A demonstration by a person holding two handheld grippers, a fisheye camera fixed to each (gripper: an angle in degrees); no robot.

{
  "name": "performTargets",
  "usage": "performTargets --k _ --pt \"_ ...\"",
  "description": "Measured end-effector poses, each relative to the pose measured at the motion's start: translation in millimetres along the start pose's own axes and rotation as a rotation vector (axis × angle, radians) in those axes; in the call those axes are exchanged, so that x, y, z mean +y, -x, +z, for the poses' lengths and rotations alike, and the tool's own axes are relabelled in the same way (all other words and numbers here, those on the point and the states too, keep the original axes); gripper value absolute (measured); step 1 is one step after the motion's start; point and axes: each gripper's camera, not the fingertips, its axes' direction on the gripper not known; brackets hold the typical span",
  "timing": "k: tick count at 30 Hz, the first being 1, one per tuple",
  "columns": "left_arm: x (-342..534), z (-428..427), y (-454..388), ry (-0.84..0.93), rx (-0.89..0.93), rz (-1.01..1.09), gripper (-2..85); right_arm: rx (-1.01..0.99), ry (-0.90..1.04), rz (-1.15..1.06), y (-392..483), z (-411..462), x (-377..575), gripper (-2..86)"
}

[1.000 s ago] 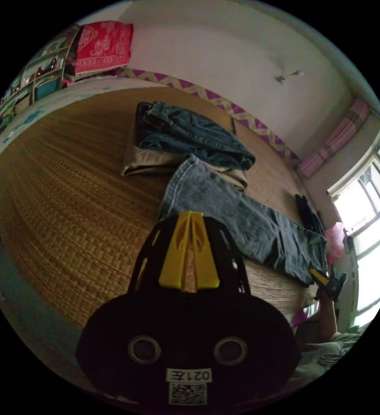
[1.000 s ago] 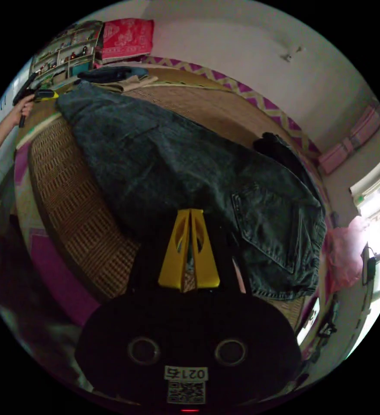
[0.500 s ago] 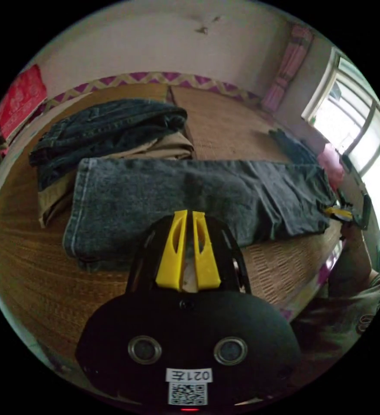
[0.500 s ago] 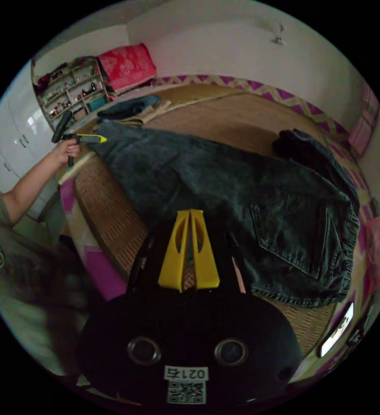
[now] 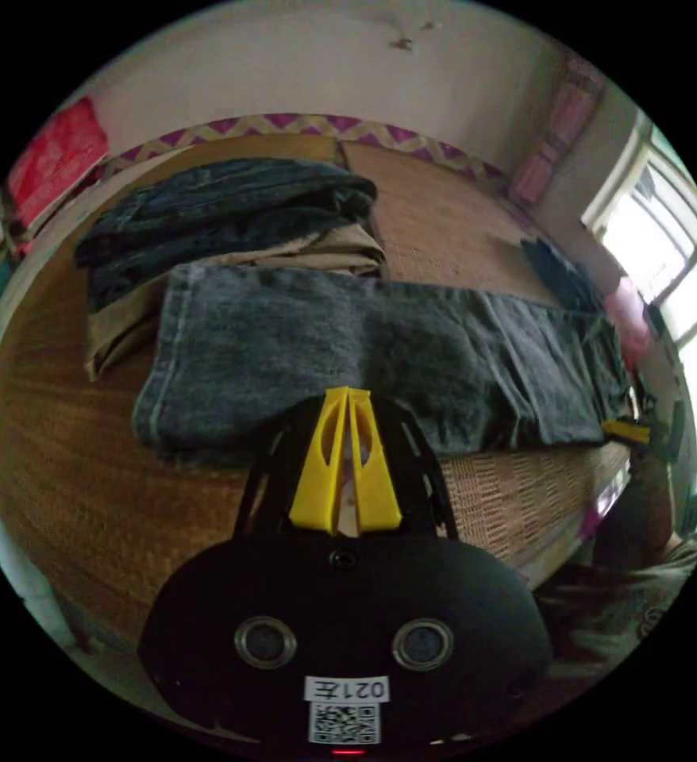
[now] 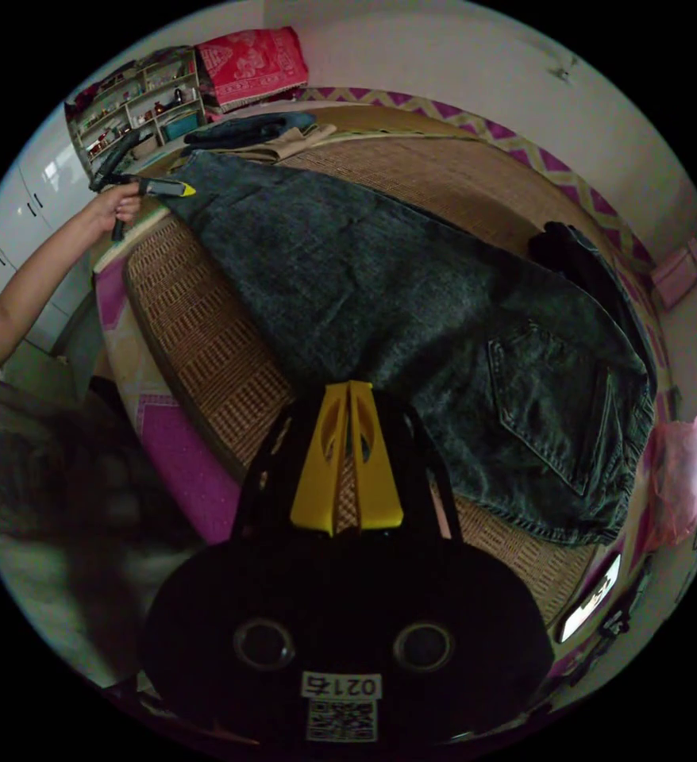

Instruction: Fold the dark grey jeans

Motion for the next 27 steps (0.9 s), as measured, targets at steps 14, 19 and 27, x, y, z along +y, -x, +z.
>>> performTargets --k 14,19,27 --pt "72.2 39.4 107.9 -0.104 0.294 -0.646 12.6 -0.072 -0.070 0.088 -27.3 1.8 34.9 -0.6" --pt "87.5 74.8 95.9 -0.121 0.355 -0.724 13.5 -0.101 -0.069 0.108 -41.2 0.5 48.1 -0.6" --pt "119.2 150.0 75.8 -0.206 0.370 -0.840 3.9 -0.124 -0.095 0.139 -63.1 -3.6 77.5 -0.6"
